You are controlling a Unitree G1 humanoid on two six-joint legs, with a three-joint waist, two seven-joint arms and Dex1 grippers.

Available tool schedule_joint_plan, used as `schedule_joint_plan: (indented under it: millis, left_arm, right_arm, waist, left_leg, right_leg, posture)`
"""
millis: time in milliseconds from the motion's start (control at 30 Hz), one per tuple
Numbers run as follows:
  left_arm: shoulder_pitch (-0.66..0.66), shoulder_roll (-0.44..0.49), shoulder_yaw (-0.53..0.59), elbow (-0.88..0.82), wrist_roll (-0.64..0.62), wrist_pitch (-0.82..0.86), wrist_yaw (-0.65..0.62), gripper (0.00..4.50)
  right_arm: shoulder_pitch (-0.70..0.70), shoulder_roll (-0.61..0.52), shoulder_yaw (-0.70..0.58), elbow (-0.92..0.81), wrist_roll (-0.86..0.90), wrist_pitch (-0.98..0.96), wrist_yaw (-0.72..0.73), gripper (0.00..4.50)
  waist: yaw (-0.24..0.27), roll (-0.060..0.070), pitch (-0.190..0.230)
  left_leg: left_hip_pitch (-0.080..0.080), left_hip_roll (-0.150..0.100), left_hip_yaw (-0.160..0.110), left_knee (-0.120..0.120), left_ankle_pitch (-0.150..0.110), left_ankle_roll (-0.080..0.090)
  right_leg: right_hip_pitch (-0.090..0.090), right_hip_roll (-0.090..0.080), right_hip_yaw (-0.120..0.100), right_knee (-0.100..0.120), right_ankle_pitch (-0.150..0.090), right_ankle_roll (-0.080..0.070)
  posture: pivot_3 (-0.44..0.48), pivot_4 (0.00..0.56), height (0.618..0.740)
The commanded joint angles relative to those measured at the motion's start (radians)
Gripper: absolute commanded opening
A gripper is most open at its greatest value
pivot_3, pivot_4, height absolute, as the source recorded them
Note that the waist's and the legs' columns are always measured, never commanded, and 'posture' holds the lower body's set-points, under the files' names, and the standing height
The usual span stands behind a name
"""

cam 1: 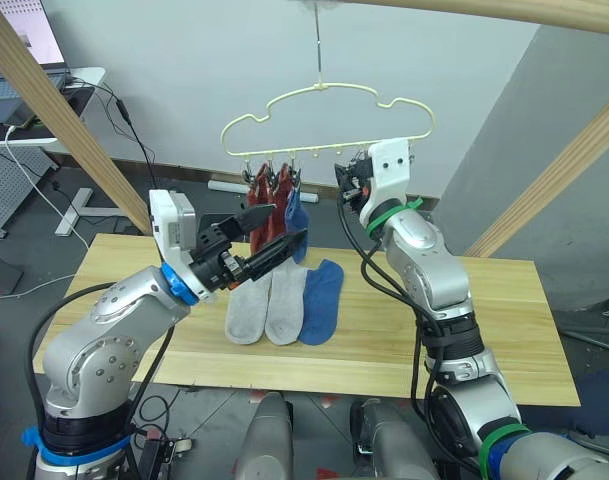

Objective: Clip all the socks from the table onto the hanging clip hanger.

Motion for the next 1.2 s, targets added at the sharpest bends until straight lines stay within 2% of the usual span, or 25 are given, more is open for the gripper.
schedule_joint_plan:
  millis: [33,67,500,533,633,1200]
  left_arm:
    - [-0.002,0.005,0.001,-0.045,-0.003,-0.014,-0.007,4.50]
    - [-0.001,0.005,0.001,-0.046,-0.004,-0.014,-0.005,4.50]
    - [0.005,0.001,-0.008,-0.044,0.001,-0.017,0.002,4.50]
    - [0.003,0.000,-0.009,-0.043,0.001,-0.017,0.002,4.50]
    - [0.004,0.000,-0.010,-0.043,0.001,-0.016,0.002,4.50]
    - [-0.005,-0.006,-0.012,-0.039,0.003,-0.020,-0.006,4.50]
  right_arm:
    - [-0.022,0.007,-0.012,-0.020,0.012,-0.019,-0.009,0.35]
    - [-0.023,0.007,-0.013,-0.020,0.012,-0.019,-0.009,0.15]
    - [-0.013,-0.007,-0.002,-0.033,0.015,-0.002,-0.002,0.15]
    - [-0.015,-0.007,-0.001,-0.032,0.015,-0.004,-0.003,0.89]
    - [-0.019,-0.006,0.002,-0.030,0.013,-0.006,-0.003,1.82]
    - [-0.044,0.000,-0.005,-0.020,0.009,-0.025,-0.021,1.82]
  waist:
    - [0.000,0.000,0.000]
    - [0.000,0.000,0.000]
    - [0.000,0.000,0.000]
    - [0.000,0.000,0.000]
    - [0.000,0.000,0.000]
    - [0.000,0.000,0.000]
  left_leg:
    - [0.000,0.000,0.000,0.000,0.000,0.000]
    - [0.000,0.000,0.000,0.000,0.000,0.000]
    - [0.000,0.000,0.000,0.000,0.000,0.000]
    - [0.000,0.000,0.000,0.000,0.000,0.000]
    - [0.000,0.000,0.000,0.000,0.000,0.000]
    - [0.000,0.000,0.000,0.000,0.000,0.000]
  right_leg:
    - [0.000,0.000,0.000,0.000,0.000,0.000]
    - [0.000,0.000,0.000,0.000,0.000,0.000]
    - [0.000,0.000,0.000,0.000,0.000,0.000]
    - [0.000,0.000,0.000,0.000,0.000,0.000]
    - [0.000,0.000,0.000,0.000,0.000,0.000]
    - [0.000,0.000,0.000,0.000,0.000,0.000]
  posture:
    - [0.265,0.241,0.740]
    - [0.265,0.241,0.740]
    - [0.259,0.241,0.740]
    - [0.258,0.240,0.740]
    - [0.258,0.240,0.740]
    - [0.254,0.237,0.740]
